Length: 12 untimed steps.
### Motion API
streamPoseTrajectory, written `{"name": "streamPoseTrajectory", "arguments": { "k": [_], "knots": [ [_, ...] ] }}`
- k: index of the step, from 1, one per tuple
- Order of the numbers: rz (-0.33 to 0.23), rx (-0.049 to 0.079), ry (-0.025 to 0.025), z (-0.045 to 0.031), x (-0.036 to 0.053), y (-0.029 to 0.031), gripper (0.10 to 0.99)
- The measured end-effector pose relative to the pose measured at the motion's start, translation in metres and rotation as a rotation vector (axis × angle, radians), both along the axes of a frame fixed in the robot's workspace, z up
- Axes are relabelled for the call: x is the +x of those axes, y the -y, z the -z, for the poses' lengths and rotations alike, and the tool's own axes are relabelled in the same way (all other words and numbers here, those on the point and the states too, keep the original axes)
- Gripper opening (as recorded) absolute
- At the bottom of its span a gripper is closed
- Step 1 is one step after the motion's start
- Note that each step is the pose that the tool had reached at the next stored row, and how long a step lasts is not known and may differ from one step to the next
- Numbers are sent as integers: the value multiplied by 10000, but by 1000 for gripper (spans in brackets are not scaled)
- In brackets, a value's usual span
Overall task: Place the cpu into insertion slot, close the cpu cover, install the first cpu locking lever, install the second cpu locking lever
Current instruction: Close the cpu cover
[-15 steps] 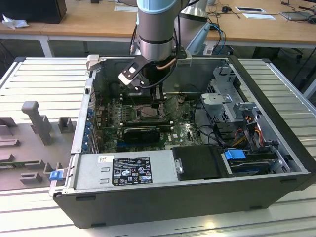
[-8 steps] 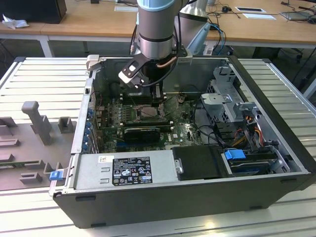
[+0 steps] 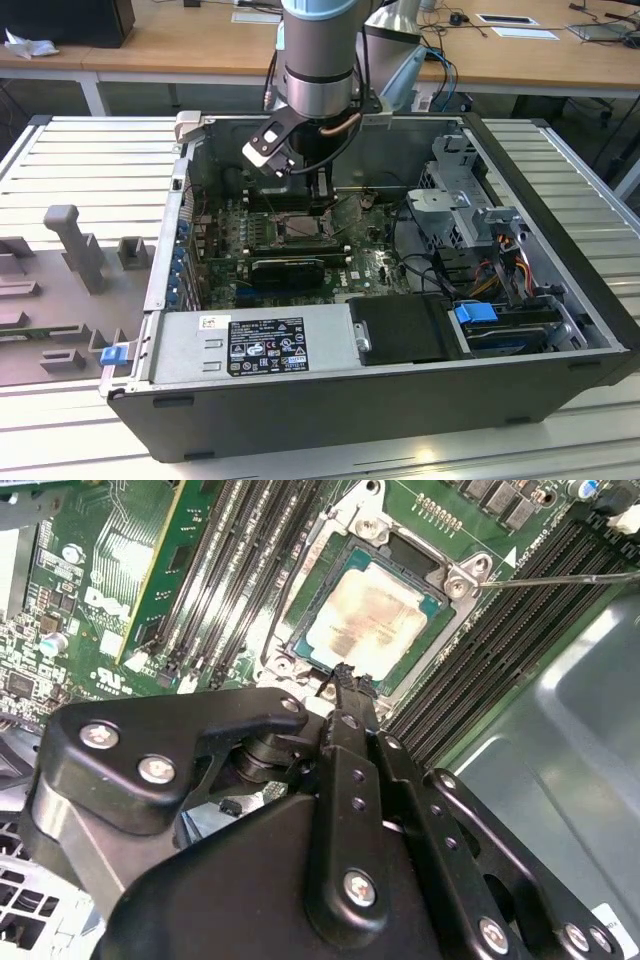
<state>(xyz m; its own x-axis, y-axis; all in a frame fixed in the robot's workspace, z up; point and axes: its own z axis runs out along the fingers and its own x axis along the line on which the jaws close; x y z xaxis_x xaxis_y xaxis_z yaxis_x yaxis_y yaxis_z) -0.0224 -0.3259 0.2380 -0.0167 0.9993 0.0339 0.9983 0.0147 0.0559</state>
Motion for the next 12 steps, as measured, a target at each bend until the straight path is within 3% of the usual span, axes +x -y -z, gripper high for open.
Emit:
{"name": "streamPoseTrajectory", "arguments": {
  "k": [6,12],
  "knots": [
    [-1,-2,1,-110,0,-2,106],
    [-1,-3,1,-149,19,-2,106]
  ]
}}
